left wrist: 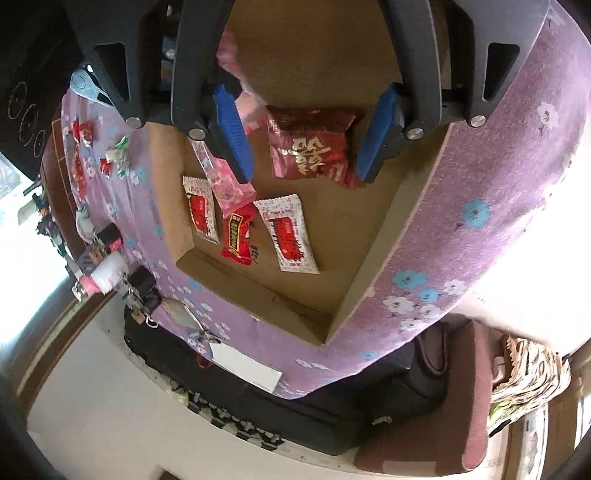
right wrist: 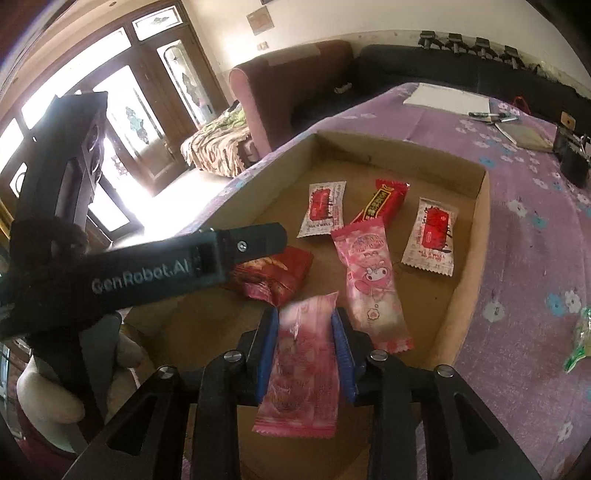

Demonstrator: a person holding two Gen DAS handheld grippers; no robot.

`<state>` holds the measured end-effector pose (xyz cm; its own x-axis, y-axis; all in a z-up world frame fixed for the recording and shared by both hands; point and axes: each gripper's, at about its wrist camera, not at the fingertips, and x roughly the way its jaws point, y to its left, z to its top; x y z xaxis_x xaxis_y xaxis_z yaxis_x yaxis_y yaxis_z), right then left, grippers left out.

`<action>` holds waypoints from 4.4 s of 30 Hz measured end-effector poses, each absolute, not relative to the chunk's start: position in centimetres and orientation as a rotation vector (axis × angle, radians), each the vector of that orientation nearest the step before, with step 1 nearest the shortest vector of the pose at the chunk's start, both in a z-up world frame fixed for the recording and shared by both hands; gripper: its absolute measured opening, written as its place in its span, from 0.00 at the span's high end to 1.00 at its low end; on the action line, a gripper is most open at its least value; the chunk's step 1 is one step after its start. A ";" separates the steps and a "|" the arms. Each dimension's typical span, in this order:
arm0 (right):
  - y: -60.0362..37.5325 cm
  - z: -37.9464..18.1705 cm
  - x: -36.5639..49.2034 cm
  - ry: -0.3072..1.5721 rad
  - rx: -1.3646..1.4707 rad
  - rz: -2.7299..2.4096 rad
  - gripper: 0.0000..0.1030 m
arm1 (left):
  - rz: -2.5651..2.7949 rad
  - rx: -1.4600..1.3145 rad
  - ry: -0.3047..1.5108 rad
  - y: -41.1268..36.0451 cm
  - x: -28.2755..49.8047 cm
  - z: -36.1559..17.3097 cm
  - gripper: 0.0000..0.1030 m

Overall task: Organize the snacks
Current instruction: 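Carry both snacks to the box and release them inside, then grasp a red foil bag with the right tool while the left tool grasps a clear green-edged packet, then carry both snacks to the box and release them inside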

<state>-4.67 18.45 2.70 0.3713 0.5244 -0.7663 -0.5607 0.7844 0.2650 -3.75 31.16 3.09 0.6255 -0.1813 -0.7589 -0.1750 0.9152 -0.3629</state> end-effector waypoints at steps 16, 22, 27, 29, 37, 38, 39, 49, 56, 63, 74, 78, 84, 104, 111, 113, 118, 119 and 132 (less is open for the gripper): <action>11.0 6.5 -7.7 0.851 0.026 0.635 0.59 | -0.083 -0.393 0.793 25.2 -8.3 8.7 0.39; 2.9 6.3 -8.3 0.840 0.079 0.523 0.59 | -0.137 -0.308 0.811 19.9 -9.0 8.9 0.39; -7.1 6.1 -8.0 0.830 0.175 0.342 0.58 | -0.183 -0.271 0.830 16.7 -9.0 8.6 0.39; -11.0 5.9 -7.8 0.829 0.215 0.265 0.56 | -0.197 -0.262 0.840 15.6 -8.8 8.4 0.39; -19.2 5.8 -7.3 0.783 0.314 0.118 0.56 | -0.224 -0.214 0.881 12.8 -8.5 7.8 0.39; -20.0 5.8 -7.3 0.777 0.326 0.108 0.56 | -0.223 -0.212 0.884 12.6 -8.4 7.7 0.39; -20.7 5.8 -7.2 0.771 0.337 0.095 0.56 | -0.223 -0.210 0.888 12.5 -8.3 7.7 0.39; -23.9 4.9 -5.1 0.782 0.414 0.031 0.56 | -0.247 -0.228 0.938 11.1 -6.7 6.2 0.39; -19.2 3.0 -0.9 0.848 0.227 0.006 0.56 | -0.276 -0.209 0.958 10.0 -6.8 5.8 0.39; -16.4 1.5 -1.9 0.947 0.233 0.273 0.58 | -0.309 -0.209 0.965 9.4 -6.8 5.4 0.39; -17.0 3.0 -6.4 0.969 0.303 0.287 0.53 | -0.344 -0.213 0.971 9.2 -7.8 4.7 0.39; -17.3 3.1 -8.1 0.998 0.430 0.328 0.53 | -0.346 -0.233 0.972 9.4 -7.8 4.2 0.39; -14.0 1.8 -5.2 1.058 0.365 0.234 0.53 | -0.355 -0.211 0.962 8.8 -9.0 4.4 0.39; -17.7 1.5 -7.1 1.028 0.151 0.038 0.62 | -0.475 0.053 0.996 -1.5 -8.7 2.2 0.39; -18.4 1.5 -8.1 1.007 0.162 0.058 0.62 | -0.463 0.118 0.988 -4.0 -7.8 1.0 0.57; -18.4 1.5 -8.2 0.999 0.164 0.062 0.62 | -0.454 0.141 0.977 -4.2 -7.9 1.0 0.74; -18.6 1.7 -8.9 0.991 0.217 0.108 0.63 | -0.450 0.055 0.952 -2.2 -7.9 2.3 0.74; -18.5 1.8 -9.1 0.989 0.224 0.113 0.63 | -0.455 0.033 0.945 -1.7 -8.0 2.7 0.74; -8.9 5.7 -8.8 0.942 0.155 0.312 0.63 | -0.242 -0.214 0.832 14.2 -10.4 6.7 0.74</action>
<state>-8.84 -8.91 5.72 0.5473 0.3297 -0.7692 -0.1951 0.9441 0.2658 -10.44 14.19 6.70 0.6492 -0.2948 -0.7012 0.1280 0.9511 -0.2813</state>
